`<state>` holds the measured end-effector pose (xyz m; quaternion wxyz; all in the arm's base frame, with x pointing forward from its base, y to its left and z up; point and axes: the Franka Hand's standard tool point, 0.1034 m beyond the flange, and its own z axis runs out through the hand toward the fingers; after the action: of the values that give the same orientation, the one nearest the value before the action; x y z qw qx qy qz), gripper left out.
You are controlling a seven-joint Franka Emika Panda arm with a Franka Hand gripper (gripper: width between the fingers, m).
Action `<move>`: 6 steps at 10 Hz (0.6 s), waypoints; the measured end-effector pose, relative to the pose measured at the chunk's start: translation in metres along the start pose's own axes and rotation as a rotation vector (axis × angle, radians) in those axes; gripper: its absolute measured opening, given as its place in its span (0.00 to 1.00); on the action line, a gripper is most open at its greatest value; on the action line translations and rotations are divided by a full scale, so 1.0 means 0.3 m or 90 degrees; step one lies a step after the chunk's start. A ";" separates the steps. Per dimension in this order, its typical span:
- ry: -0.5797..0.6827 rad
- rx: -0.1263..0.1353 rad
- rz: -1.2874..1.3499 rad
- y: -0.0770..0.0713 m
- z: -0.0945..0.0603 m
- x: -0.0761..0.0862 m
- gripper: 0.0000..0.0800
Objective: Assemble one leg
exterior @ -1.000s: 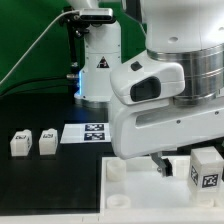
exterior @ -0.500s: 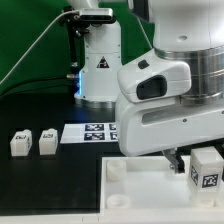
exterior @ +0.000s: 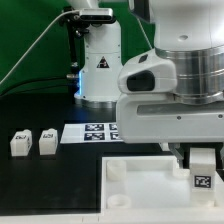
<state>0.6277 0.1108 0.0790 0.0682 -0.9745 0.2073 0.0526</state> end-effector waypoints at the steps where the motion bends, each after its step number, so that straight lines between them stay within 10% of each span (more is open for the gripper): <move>1: 0.031 0.013 0.103 0.001 0.004 -0.013 0.36; 6: 0.062 0.131 0.575 -0.018 0.019 -0.055 0.37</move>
Offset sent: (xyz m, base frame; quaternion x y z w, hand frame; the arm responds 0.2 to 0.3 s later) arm -0.0216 0.0044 -0.0247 0.0738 0.0324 0.3912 0.9168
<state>0.6145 0.1232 0.0761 0.1247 -0.7759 0.6183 0.0101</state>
